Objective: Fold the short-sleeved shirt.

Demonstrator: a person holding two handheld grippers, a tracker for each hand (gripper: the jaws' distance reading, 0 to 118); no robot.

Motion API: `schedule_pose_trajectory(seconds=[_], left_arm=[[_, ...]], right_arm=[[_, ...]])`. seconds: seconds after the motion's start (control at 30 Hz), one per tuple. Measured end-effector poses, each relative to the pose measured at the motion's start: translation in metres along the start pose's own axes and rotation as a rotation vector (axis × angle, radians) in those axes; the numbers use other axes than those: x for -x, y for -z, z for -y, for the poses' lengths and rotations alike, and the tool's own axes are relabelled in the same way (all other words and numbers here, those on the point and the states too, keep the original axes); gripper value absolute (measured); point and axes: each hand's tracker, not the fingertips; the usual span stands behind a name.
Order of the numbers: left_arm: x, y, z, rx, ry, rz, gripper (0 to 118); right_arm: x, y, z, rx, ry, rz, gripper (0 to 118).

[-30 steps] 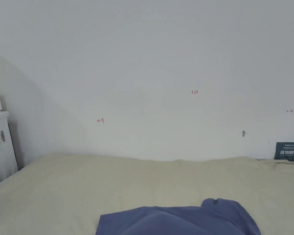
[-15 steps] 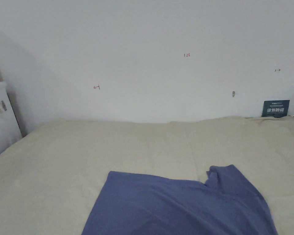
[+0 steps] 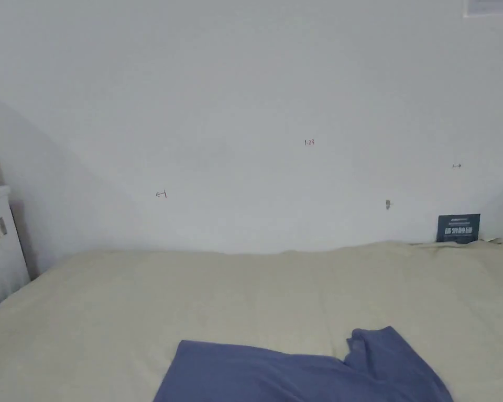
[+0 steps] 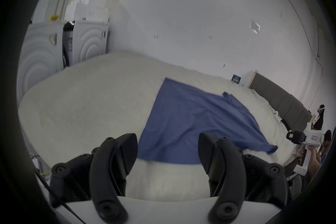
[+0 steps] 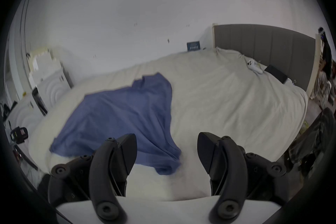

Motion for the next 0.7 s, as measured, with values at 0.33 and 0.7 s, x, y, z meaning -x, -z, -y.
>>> schedule_pose_trajectory(seconds=[0.33,0.7], left_arm=[[-0.073,-0.039,-0.007,-0.025,0.065,0.017,85],[-0.086,-0.067,0.021,-0.001,0.032,0.019,2]], right_arm=[[0.069,-0.041,-0.004,-0.014,0.009,-0.150,71],[0.103,-0.057,0.026,0.024,-0.100,-0.198,3]])
